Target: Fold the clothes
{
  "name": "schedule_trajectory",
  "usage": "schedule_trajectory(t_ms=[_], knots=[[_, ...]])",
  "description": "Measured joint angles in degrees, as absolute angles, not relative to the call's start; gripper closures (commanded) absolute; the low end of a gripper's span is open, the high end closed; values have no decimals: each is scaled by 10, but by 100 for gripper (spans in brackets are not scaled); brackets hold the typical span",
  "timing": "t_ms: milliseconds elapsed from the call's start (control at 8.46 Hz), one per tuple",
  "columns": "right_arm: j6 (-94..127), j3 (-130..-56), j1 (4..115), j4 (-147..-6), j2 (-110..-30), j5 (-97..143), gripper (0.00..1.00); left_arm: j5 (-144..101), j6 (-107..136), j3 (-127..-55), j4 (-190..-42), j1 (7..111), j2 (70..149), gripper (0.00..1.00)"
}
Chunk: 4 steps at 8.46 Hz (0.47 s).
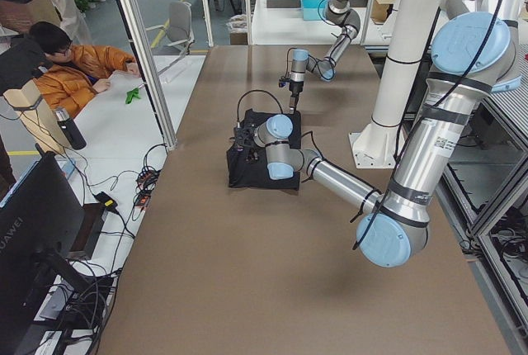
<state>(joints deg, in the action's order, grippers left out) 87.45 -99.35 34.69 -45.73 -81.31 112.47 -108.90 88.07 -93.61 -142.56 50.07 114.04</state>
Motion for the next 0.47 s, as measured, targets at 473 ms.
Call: schedule_trajectory(t_ms=[473], knots=[[874,-994,345,-457,-813,1127,100,-1077,881,-936,-1426,500,1139,6]])
